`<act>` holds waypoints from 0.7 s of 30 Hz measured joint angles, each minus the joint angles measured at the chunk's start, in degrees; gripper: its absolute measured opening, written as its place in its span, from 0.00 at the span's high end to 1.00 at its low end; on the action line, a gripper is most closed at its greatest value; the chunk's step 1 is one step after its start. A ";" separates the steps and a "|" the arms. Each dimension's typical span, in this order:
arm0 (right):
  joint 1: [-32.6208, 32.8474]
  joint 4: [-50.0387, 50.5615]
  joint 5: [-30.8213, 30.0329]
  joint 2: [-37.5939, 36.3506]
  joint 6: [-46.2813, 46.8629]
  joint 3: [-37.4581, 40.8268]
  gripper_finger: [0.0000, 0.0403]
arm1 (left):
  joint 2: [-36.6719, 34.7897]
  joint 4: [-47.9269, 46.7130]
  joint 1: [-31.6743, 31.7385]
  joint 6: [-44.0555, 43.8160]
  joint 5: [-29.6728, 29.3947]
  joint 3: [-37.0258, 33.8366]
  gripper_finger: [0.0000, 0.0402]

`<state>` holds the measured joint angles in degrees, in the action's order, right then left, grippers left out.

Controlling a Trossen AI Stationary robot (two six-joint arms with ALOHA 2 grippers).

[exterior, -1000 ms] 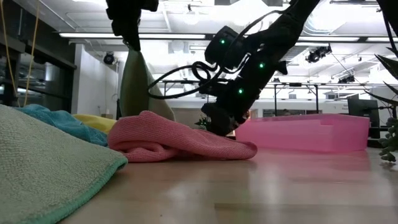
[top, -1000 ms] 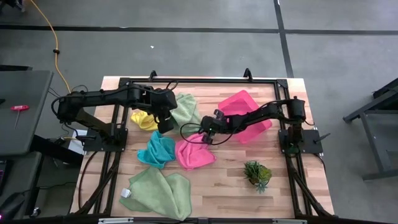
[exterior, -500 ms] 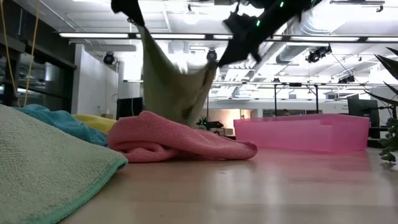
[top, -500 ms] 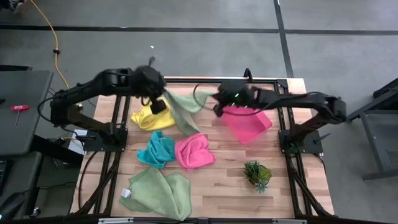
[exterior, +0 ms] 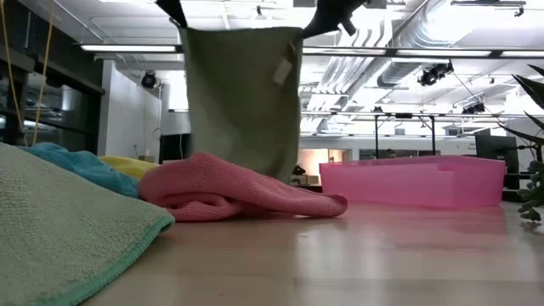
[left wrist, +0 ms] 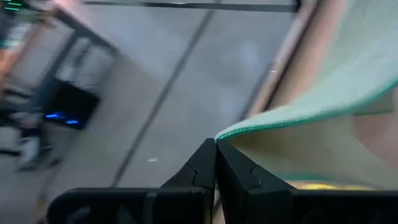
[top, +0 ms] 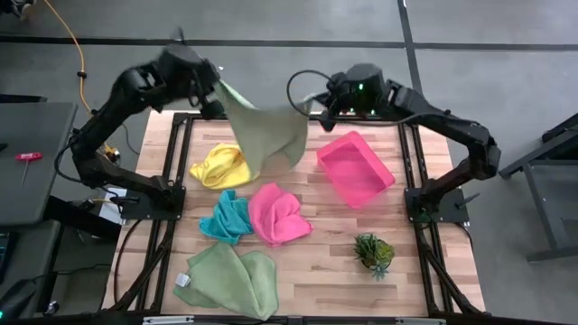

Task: Fold microfiber towels
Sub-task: Fold the top light green microfiber cloth

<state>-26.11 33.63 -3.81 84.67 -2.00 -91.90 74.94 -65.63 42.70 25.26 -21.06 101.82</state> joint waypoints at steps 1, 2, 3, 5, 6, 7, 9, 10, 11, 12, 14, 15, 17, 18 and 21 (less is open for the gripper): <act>-0.57 0.43 0.04 0.79 -0.87 -2.03 1.00 | 0.13 0.16 1.27 1.27 -0.21 1.31 1.00; -1.41 0.84 0.29 1.43 -1.59 -3.91 1.00 | 0.18 0.34 2.42 2.33 -0.34 2.54 1.00; -2.13 2.00 0.46 2.08 -2.33 -5.76 1.00 | 0.19 0.78 3.49 3.22 -0.35 3.65 1.00; -3.28 3.49 1.31 3.26 -2.99 -9.75 1.00 | 0.11 2.39 5.25 5.04 0.19 5.47 1.00; -3.81 4.66 1.41 3.88 -2.99 -11.60 1.00 | 0.11 2.84 5.86 5.64 0.61 6.19 1.00; -4.19 6.06 1.59 4.46 -3.11 -13.20 1.00 | 0.11 2.99 6.34 6.30 0.93 6.74 1.00; -4.53 7.79 1.76 5.64 -4.36 -15.70 1.00 | 0.11 3.07 7.35 7.94 1.18 7.08 1.00; -4.63 8.62 1.79 6.07 -4.96 -16.38 1.00 | 0.11 2.80 7.67 8.53 1.23 7.03 1.00; -4.65 9.29 1.99 6.42 -5.53 -16.91 1.00 | 0.13 2.37 7.84 8.61 1.41 6.84 1.00; -4.64 9.74 2.62 6.53 -5.57 -17.07 1.00 | 0.13 1.52 7.93 8.35 1.92 6.53 1.00; -4.39 11.08 3.58 6.51 -5.73 -16.81 1.00 | 0.15 -0.34 7.93 7.21 3.77 5.86 1.00; -4.08 11.46 3.59 6.44 -5.79 -16.34 1.00 | 0.15 -1.49 7.93 6.44 4.88 5.49 1.00; -3.58 14.76 3.58 6.45 -5.81 -15.46 1.00 | 0.13 -4.34 7.68 3.85 6.86 4.57 1.00; -3.19 16.47 3.65 6.51 -5.93 -15.00 1.00 | 0.05 -5.74 7.33 2.28 7.81 3.96 1.00; -1.35 18.70 4.13 6.43 -5.97 -12.53 1.00 | -0.89 -9.87 5.34 -2.54 10.15 1.60 1.00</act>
<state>-27.47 52.33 0.32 91.10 -7.97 -104.43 74.05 -75.49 48.04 22.72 -10.91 103.42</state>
